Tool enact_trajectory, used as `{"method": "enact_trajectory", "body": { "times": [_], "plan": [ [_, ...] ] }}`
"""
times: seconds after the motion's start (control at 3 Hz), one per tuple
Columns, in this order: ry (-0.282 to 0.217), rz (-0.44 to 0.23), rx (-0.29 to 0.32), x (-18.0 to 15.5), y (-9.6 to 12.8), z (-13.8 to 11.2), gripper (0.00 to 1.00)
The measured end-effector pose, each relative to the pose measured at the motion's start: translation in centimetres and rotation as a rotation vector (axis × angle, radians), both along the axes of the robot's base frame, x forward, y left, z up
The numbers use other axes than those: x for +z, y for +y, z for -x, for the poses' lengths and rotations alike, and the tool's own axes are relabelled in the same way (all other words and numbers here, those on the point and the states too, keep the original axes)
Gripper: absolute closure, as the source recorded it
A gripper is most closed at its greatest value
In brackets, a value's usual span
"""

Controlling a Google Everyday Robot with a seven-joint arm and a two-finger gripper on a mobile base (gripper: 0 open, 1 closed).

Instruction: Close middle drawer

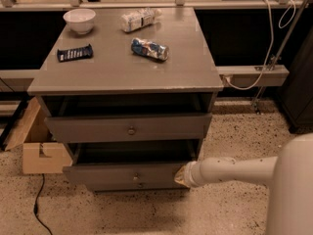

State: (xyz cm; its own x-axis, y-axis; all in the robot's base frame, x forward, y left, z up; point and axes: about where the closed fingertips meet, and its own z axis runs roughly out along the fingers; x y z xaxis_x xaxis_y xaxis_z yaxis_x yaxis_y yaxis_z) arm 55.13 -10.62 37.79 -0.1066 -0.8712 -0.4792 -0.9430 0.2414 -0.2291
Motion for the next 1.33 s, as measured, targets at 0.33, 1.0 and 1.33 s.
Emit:
{"method": "enact_trajectory", "body": {
  "times": [0.33, 1.0, 1.33],
  "plan": [
    [-0.083, 0.054, 0.03, -0.2, -0.1, -2.5, 1.0],
    [-0.168, 0.01, 0.021, 0.0, -1.1, -6.6, 1.0],
    [-0.177, -0.032, 0.011, 0.2, -1.8, -8.0, 1.0]
  ]
}}
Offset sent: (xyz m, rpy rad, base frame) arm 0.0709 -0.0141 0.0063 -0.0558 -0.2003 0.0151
